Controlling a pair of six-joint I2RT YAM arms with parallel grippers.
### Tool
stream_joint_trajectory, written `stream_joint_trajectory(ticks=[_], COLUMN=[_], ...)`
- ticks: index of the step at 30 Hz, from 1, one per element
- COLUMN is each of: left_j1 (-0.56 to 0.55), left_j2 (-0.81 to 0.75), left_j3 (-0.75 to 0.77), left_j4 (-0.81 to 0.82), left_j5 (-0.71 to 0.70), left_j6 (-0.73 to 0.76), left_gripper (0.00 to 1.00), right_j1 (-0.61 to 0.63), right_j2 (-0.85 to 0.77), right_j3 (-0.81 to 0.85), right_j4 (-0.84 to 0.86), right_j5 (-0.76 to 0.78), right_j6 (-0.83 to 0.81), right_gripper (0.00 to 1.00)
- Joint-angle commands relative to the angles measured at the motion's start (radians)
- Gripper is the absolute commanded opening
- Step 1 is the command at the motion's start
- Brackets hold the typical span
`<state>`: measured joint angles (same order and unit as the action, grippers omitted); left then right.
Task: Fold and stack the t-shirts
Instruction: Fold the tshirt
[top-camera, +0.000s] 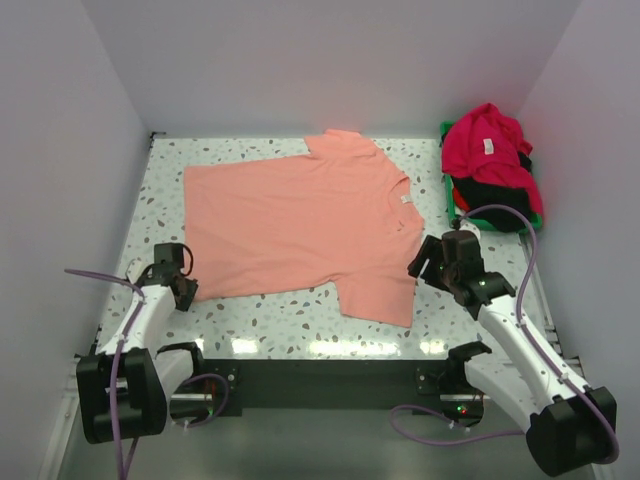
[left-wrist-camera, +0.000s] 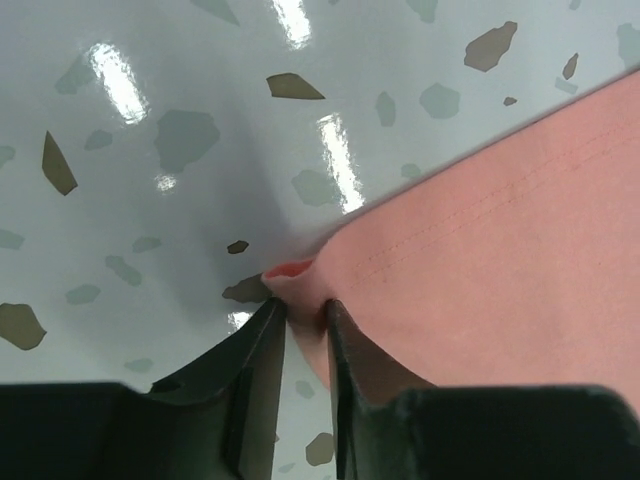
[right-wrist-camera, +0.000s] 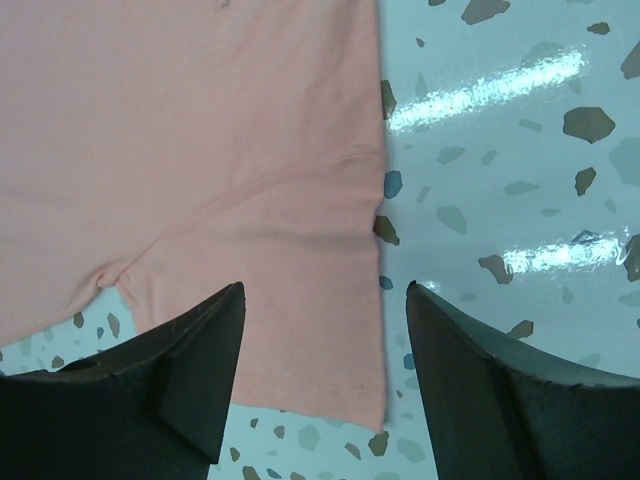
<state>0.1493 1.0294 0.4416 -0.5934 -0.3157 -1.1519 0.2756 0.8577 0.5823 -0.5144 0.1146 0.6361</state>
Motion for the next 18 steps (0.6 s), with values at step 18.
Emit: stream_joint_trajectory(ticks=[18], left_j1=[-0.002], left_j2=[-0.020], left_j3=[-0.009], left_j4=[0.182], left_j5=[-0.034], left_j6=[0.067], left_gripper=[0.00], right_j1=[0.001], right_j2=[0.175], right_j3=[-0.007], right_j4=[0.008], right_j5=[-0.045], right_j6=[0.023], right_gripper=[0.62])
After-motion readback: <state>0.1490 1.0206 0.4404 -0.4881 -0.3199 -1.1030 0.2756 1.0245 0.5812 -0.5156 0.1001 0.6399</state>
